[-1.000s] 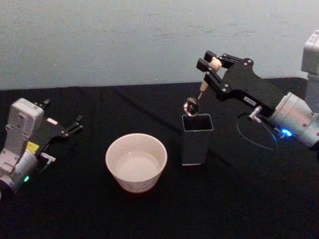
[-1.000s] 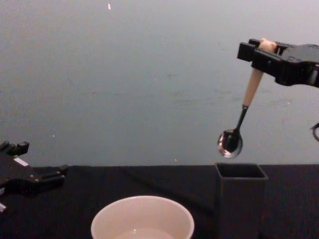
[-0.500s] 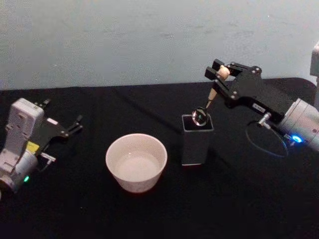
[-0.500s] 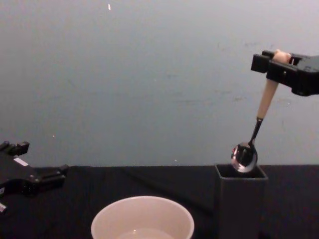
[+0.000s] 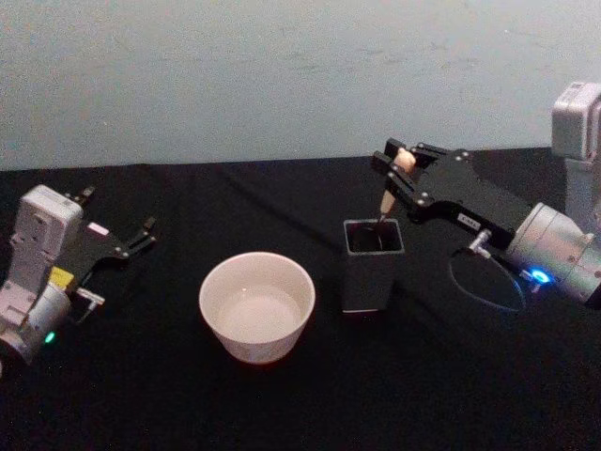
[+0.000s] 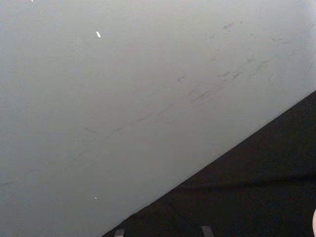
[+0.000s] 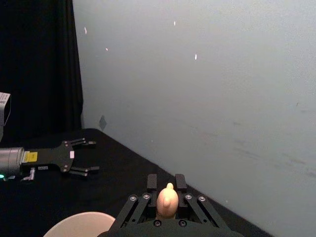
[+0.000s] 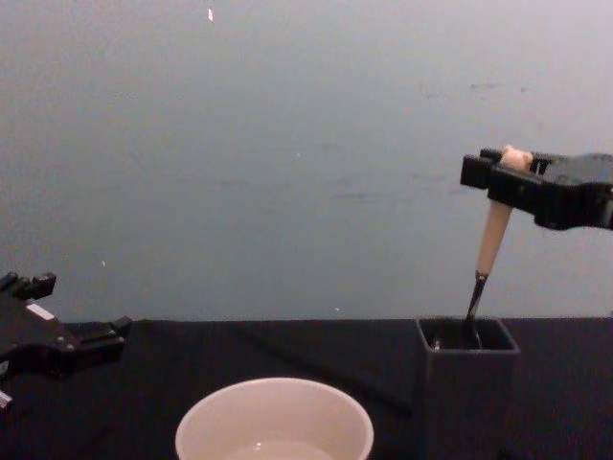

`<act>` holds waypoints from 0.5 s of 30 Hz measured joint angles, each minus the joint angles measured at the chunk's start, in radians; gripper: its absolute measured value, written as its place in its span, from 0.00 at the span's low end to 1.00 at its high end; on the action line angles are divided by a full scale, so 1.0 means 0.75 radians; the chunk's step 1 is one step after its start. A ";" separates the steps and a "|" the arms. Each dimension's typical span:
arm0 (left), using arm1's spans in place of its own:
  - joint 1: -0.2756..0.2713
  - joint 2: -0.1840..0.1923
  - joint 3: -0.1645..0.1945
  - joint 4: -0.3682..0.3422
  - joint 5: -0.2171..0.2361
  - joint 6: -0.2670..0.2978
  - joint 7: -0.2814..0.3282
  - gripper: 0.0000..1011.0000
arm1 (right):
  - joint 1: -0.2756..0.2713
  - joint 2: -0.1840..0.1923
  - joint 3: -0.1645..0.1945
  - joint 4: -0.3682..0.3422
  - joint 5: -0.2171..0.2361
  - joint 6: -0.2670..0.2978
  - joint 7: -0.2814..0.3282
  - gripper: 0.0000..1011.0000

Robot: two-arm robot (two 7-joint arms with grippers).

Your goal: Pick up the stirring spoon with one hand, stir inside the cup, then place it back in its original position.

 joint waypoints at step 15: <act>0.000 0.000 0.000 0.000 0.000 0.000 0.000 0.99 | 0.031 -0.038 -0.060 0.133 -0.022 -0.039 0.035 0.21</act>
